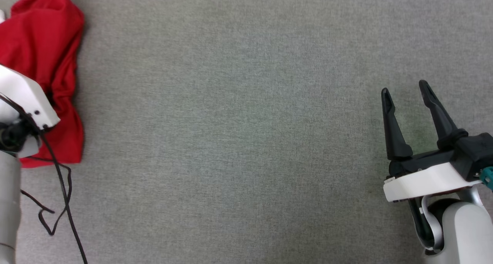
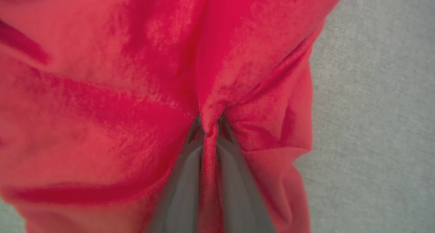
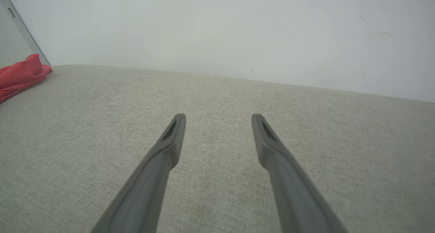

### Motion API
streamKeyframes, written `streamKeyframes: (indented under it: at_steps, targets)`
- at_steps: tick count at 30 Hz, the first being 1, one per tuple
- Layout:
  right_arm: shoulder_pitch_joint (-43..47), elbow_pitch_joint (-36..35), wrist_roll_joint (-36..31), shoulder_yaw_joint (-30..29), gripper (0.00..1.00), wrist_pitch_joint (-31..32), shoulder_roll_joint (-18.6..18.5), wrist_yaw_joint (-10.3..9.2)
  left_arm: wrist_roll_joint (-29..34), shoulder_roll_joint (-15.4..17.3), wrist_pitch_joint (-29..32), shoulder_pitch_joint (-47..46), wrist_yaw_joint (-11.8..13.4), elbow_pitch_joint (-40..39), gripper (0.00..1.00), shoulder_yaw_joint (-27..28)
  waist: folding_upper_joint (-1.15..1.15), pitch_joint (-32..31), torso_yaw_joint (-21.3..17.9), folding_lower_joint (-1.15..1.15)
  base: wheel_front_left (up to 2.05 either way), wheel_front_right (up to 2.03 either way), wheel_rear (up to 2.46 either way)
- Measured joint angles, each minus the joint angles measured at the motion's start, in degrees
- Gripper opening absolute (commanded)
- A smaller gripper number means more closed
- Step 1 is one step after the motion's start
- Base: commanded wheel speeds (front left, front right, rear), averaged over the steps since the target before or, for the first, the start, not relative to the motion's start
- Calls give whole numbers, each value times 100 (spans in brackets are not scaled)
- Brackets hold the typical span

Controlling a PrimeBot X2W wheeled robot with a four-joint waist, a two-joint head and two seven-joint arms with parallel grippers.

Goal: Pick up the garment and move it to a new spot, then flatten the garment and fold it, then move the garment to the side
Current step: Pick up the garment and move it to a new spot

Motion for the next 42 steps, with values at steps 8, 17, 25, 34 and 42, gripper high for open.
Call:
streamKeyframes:
  at_steps: [8, 17, 25, 34, 42]
  targets:
    - [159, 86, 155, -85, 100, -24, 0, 0, 253, -126, -1689, 116, -48, -131, 0, 22, 0, -574, 153, 0, 0, 0, 0]
    - [559, 212, 392, -270, 100, -104, -1, 0, 588, -226, -3362, 375, 54, -357, 0, -30, 0, -1397, 244, -1, 0, 0, 0]
    - [873, 225, 545, -414, 100, -98, 1, 0, 554, -622, -3789, 795, 126, -838, 0, -115, 0, -1970, 70, -1, 0, 0, 0]
    - [1067, 172, 653, -482, 100, -56, 0, 0, 639, -1158, -3522, 1432, 112, -1860, 0, -692, 0, -2176, -641, -1, 0, 0, 0]
    - [1138, 157, 755, -523, 100, -76, -1, 0, 737, -1738, -3108, 1736, -71, -2533, 0, -1465, 0, -2120, -1238, -1, 0, 0, 0]
